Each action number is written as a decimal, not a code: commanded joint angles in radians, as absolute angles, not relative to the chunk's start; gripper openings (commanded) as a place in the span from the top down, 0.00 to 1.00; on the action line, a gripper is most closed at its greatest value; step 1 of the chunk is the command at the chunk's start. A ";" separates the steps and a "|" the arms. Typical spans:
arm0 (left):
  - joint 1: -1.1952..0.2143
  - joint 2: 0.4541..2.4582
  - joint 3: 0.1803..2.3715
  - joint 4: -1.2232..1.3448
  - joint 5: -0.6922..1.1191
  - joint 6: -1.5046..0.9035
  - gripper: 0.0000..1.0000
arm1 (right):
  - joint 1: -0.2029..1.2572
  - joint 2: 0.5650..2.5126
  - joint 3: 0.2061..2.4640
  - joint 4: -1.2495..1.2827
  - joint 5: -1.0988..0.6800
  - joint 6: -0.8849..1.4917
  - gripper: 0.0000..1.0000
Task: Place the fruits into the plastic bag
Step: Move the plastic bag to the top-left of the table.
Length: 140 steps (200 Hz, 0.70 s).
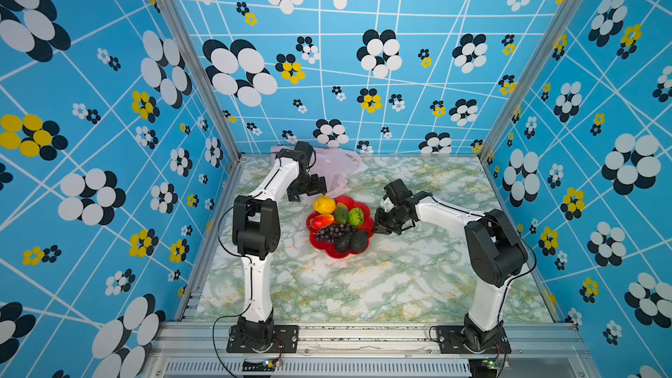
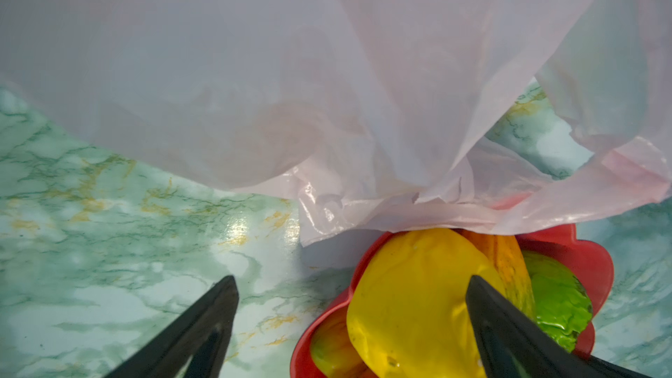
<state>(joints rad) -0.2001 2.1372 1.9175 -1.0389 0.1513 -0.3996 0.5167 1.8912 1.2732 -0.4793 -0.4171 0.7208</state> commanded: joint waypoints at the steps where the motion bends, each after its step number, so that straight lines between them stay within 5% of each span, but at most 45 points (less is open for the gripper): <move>1: -0.196 2.106 1.924 -1.032 0.192 -0.401 0.01 | 0.518 1.872 1.272 -0.522 -0.377 0.704 0.96; 140: -0.233 2.097 1.943 -0.960 0.286 -0.450 0.01 | 0.470 1.791 1.188 -0.531 -0.367 0.676 0.97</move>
<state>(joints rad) -0.2256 2.1372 1.9179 -0.9749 0.2554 -0.4255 0.4847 1.8320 1.2152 -0.4850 -0.4046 0.7151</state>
